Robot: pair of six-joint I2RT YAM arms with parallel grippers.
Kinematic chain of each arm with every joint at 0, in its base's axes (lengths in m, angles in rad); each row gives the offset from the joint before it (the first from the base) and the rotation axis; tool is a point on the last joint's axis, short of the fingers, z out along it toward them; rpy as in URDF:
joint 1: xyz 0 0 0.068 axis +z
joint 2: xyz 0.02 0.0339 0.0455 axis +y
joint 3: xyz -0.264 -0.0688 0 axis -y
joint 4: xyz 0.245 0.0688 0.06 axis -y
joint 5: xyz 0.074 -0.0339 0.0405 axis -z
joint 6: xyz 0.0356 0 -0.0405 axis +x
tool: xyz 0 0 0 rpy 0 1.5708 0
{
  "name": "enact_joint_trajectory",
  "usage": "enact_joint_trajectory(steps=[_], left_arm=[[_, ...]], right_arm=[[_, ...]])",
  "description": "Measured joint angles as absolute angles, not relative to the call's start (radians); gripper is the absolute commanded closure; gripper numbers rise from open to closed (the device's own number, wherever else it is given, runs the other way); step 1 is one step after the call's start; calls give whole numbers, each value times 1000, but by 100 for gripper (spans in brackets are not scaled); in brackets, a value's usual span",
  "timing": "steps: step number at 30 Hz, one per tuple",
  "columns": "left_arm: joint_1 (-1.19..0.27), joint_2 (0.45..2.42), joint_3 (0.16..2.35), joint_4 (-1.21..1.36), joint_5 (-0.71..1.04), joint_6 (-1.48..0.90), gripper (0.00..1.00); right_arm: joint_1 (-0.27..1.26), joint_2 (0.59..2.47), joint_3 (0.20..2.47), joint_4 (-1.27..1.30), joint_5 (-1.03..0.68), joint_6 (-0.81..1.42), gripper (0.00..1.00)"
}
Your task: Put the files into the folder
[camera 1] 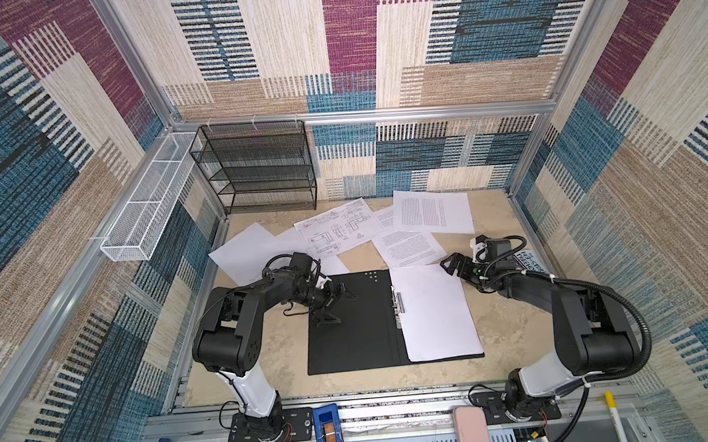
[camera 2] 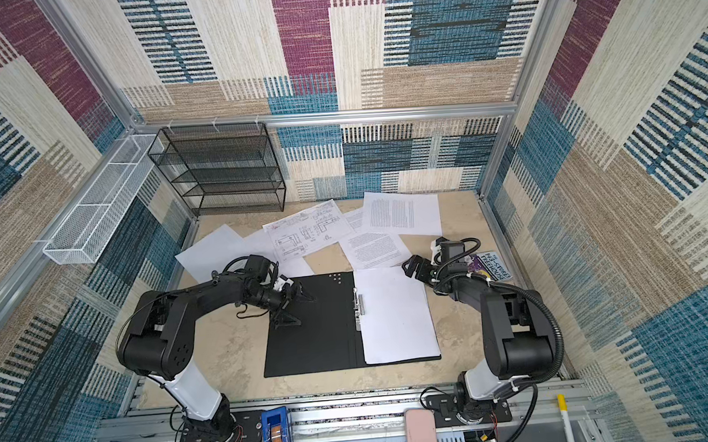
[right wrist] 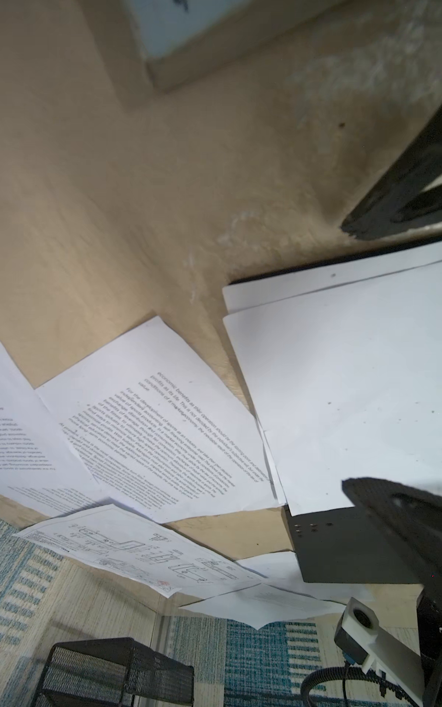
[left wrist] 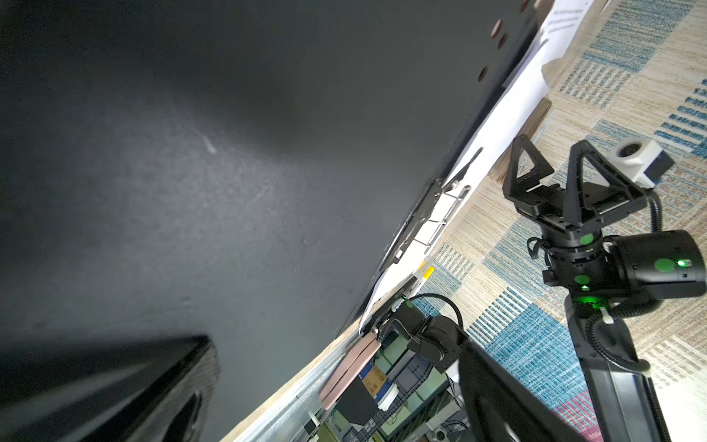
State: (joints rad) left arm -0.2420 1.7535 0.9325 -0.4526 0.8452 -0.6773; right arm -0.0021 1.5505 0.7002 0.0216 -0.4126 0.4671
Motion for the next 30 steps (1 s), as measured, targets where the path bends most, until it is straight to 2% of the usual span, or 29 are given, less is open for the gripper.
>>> enact_joint_trajectory(steps=[30], left_arm=[[-238, 1754, 929, -448, 852, -681, 1]], right_arm=[[33, 1608, 710, 84, -477, 524, 4]])
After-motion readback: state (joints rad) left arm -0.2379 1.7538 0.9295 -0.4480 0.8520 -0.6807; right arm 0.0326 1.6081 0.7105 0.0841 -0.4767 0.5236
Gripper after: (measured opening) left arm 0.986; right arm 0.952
